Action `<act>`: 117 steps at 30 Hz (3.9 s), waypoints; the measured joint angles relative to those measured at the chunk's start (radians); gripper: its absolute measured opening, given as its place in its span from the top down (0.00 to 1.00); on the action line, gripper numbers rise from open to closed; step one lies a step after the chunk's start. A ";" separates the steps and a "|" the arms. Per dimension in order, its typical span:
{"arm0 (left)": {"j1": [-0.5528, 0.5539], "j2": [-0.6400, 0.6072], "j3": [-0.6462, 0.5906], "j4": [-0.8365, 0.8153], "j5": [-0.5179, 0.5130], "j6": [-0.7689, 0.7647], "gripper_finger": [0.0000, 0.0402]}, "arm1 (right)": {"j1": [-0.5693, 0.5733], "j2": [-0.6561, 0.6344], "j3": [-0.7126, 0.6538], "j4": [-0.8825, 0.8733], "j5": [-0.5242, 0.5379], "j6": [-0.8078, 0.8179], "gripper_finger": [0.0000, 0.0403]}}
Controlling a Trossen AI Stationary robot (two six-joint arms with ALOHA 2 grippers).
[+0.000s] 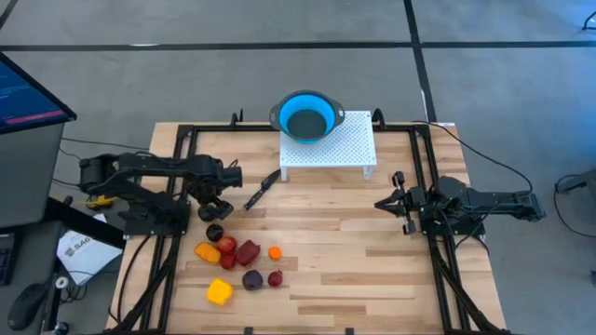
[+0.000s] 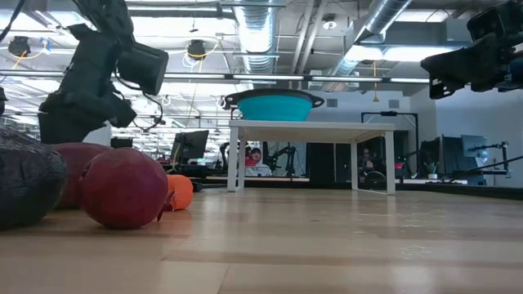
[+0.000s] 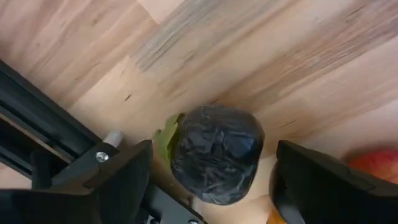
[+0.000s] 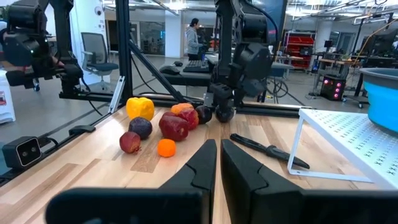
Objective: Pick & Place Fruit
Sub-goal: Put the black mangosteen into the blue strainer bowl on the shelf
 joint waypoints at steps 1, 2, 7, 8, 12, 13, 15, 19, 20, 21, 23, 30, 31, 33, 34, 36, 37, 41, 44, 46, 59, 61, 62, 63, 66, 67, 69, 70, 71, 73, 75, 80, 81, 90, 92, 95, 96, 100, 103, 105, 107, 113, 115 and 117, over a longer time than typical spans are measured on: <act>-0.004 -0.001 -0.004 0.000 0.000 -0.011 0.17 | 0.000 0.000 0.000 0.000 0.000 0.000 0.96; -0.008 0.001 -0.011 0.001 0.000 -0.021 0.17 | 0.000 0.000 0.000 0.000 0.000 0.000 0.96; -0.035 0.025 -0.050 0.000 0.002 -0.029 0.19 | 0.000 0.000 0.000 0.000 0.000 0.000 0.96; -0.040 0.028 -0.050 0.003 0.004 -0.029 0.19 | 0.000 0.000 0.000 0.001 0.000 0.000 0.96; -0.056 0.029 -0.050 0.006 0.003 -0.046 0.23 | 0.000 0.000 0.000 0.000 0.000 0.000 0.96; -0.062 0.029 -0.050 0.006 0.002 -0.048 0.24 | 0.000 0.000 0.000 0.000 0.000 0.000 0.96; -0.073 0.029 -0.050 0.005 0.001 -0.048 0.28 | 0.000 0.000 0.000 0.000 0.000 0.000 0.96; -0.084 0.029 -0.049 0.005 0.001 -0.048 0.35 | 0.000 0.000 0.000 0.000 0.000 0.000 0.96; -0.086 0.029 -0.049 0.005 0.001 -0.048 0.37 | 0.000 0.000 0.000 0.000 0.000 0.000 0.96; -0.086 0.029 -0.049 0.005 0.001 -0.048 0.39 | 0.000 0.000 0.000 0.000 0.000 0.000 0.96; -0.086 0.029 -0.049 0.005 0.001 -0.048 0.41 | 0.000 0.000 0.000 0.000 0.000 0.000 0.96; -0.086 0.029 0.053 0.008 0.001 0.017 0.40 | 0.000 0.000 0.000 0.000 0.000 0.000 0.96; -0.086 0.029 0.087 0.010 0.001 0.039 0.40 | 0.000 0.000 0.000 0.001 0.000 0.000 0.96; -0.080 0.029 0.162 0.013 -0.013 0.085 0.40 | 0.000 0.000 0.000 0.000 0.000 0.000 0.96; -0.076 0.029 0.205 0.014 -0.026 0.109 0.40 | 0.000 0.000 0.000 0.001 0.000 0.000 0.96; -0.062 0.029 0.290 0.037 -0.041 0.163 0.40 | 0.000 0.000 0.000 0.000 0.000 0.000 0.96; -0.053 0.028 0.332 0.065 -0.041 0.194 0.40 | 0.000 0.000 0.000 0.000 0.000 0.000 0.96; -0.019 0.029 0.473 0.225 -0.002 0.338 0.39 | 0.000 0.000 0.000 0.001 0.000 0.000 0.96; 0.016 0.044 0.556 0.417 0.116 0.419 0.39 | 0.000 0.000 0.000 0.006 0.000 0.000 0.96; 0.037 0.065 0.605 0.543 0.158 0.464 0.40 | 0.000 0.000 0.000 0.013 0.000 0.000 0.96; 0.215 0.432 0.920 0.804 0.021 0.748 0.39 | 0.000 0.000 0.000 0.062 0.000 0.022 0.96; 0.246 0.466 0.920 0.807 0.010 0.764 0.38 | 0.000 0.000 0.000 0.071 0.000 0.043 0.96; 0.261 0.478 0.920 0.809 0.009 0.767 0.38 | 0.000 0.000 0.000 0.070 0.000 0.055 0.96; 0.274 0.488 0.920 0.813 0.006 0.767 0.38 | 0.000 0.000 0.000 0.069 0.000 0.066 0.96; 0.306 0.519 0.919 0.814 0.006 0.766 0.37 | 0.000 0.000 0.000 0.068 0.000 0.086 0.96; 0.313 0.528 0.918 0.813 0.006 0.766 0.37 | 0.000 0.000 0.000 0.068 0.000 0.087 0.96; 0.323 0.540 0.918 0.813 0.006 0.766 0.36 | 0.000 0.000 0.000 0.068 0.000 0.087 0.96; 0.327 0.545 0.918 0.813 0.006 0.765 0.36 | 0.000 0.000 0.000 0.068 0.000 0.087 0.96; 0.329 0.549 0.918 0.813 0.006 0.766 0.36 | 0.000 0.000 0.000 0.068 0.000 0.087 0.96; 0.330 0.560 0.918 0.812 0.006 0.766 0.35 | 0.000 0.000 0.000 0.068 0.000 0.087 0.96; 0.329 0.562 0.917 0.807 0.006 0.766 0.35 | 0.000 0.000 0.000 0.068 0.000 0.087 0.96; 0.328 0.560 0.917 0.810 0.007 0.761 0.33 | 0.000 0.000 0.000 0.068 0.000 0.087 0.96; 0.328 0.560 0.917 0.810 0.007 0.760 0.32 | 0.000 0.000 0.000 0.068 0.000 0.087 0.96; 0.326 0.560 0.917 0.809 -0.066 0.794 0.30 | 0.000 0.000 0.000 0.068 0.000 0.120 0.96; 0.323 0.560 0.917 0.809 -0.092 0.819 0.30 | 0.000 0.000 0.000 0.068 0.000 0.135 0.96; 0.319 0.560 0.917 0.809 -0.109 0.844 0.31 | 0.000 0.000 0.000 0.068 0.000 0.140 0.96; 0.319 0.560 0.917 0.810 -0.109 0.846 0.31 | 0.000 0.000 0.000 0.068 0.000 0.140 0.96; 0.316 0.560 0.917 0.810 -0.109 0.847 0.31 | 0.000 0.000 0.000 0.068 0.000 0.140 0.96; 0.310 0.560 0.916 0.807 -0.109 0.847 0.29 | 0.000 0.000 0.000 0.068 0.000 0.140 0.96; 0.306 0.560 0.899 0.822 -0.111 0.847 0.29 | 0.000 0.000 0.000 0.068 0.000 0.140 0.96; 0.305 0.562 0.875 0.822 -0.126 0.847 0.28 | 0.000 0.000 0.000 0.068 0.000 0.140 0.96; 0.305 0.563 0.833 0.860 -0.154 0.844 0.27 | 0.000 0.000 0.000 0.068 0.000 0.140 0.96; 0.302 0.563 0.832 0.864 -0.154 0.845 0.27 | 0.000 0.000 0.000 0.068 0.000 0.140 0.96; 0.300 0.563 0.831 0.874 -0.155 0.847 0.27 | 0.000 0.000 0.000 0.068 0.000 0.140 0.96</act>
